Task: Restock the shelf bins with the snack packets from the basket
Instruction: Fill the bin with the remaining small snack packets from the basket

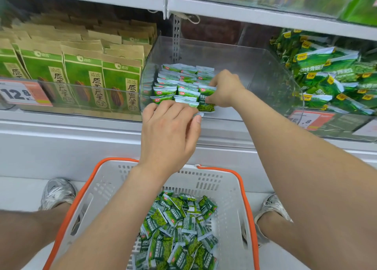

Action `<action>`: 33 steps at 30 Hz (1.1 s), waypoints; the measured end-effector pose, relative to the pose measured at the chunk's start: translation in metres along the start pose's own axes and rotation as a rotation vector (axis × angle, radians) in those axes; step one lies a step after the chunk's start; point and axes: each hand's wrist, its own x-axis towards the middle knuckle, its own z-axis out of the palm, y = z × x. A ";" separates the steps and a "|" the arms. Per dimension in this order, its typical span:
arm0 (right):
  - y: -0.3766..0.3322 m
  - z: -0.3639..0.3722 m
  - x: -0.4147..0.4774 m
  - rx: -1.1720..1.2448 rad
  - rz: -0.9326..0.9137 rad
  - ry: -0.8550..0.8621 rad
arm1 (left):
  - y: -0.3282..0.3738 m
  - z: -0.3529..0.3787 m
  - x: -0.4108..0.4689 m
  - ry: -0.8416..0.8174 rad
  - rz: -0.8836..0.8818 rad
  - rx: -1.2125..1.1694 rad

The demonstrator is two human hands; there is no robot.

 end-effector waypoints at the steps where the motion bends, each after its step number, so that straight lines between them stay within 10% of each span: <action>1: -0.002 0.000 0.000 0.006 -0.007 0.019 | 0.000 0.000 0.000 0.005 -0.002 -0.003; 14: 0.009 -0.003 -0.023 0.042 0.070 -0.070 | 0.000 0.000 -0.003 0.005 0.015 -0.009; 24: 0.019 0.024 -0.122 0.194 -0.575 0.911 | 0.015 0.010 -0.030 0.285 0.097 -0.095; 29: 0.044 0.104 -0.155 0.141 -0.563 0.804 | -0.006 0.049 -0.086 -0.449 0.065 -0.261; 33: 0.083 0.172 -0.178 -0.106 -0.362 0.090 | -0.026 0.083 -0.151 -1.146 -0.055 -0.158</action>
